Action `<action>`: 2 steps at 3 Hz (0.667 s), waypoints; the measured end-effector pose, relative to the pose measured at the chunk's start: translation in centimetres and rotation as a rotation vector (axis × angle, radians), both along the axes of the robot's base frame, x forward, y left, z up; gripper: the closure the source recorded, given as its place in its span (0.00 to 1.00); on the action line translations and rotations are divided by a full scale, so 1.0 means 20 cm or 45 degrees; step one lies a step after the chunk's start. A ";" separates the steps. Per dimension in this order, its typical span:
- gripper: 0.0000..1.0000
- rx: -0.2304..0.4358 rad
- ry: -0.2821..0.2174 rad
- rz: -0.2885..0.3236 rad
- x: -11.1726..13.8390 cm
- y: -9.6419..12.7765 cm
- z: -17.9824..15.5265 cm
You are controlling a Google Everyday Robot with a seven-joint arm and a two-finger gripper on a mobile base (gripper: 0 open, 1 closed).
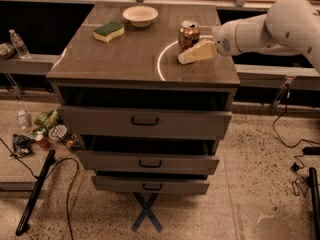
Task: Place orange can into paper bowl
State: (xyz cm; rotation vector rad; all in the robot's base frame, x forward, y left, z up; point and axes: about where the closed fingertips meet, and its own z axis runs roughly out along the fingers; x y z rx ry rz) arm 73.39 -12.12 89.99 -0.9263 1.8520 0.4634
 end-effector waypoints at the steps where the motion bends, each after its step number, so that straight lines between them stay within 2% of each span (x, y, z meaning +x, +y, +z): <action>1: 0.00 0.029 -0.027 -0.059 0.15 -0.01 -0.04; 2: 0.26 0.029 -0.034 -0.032 0.28 0.06 -0.07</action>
Offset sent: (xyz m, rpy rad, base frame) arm 0.0752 0.0101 -0.0145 0.0226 -0.0303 -0.0335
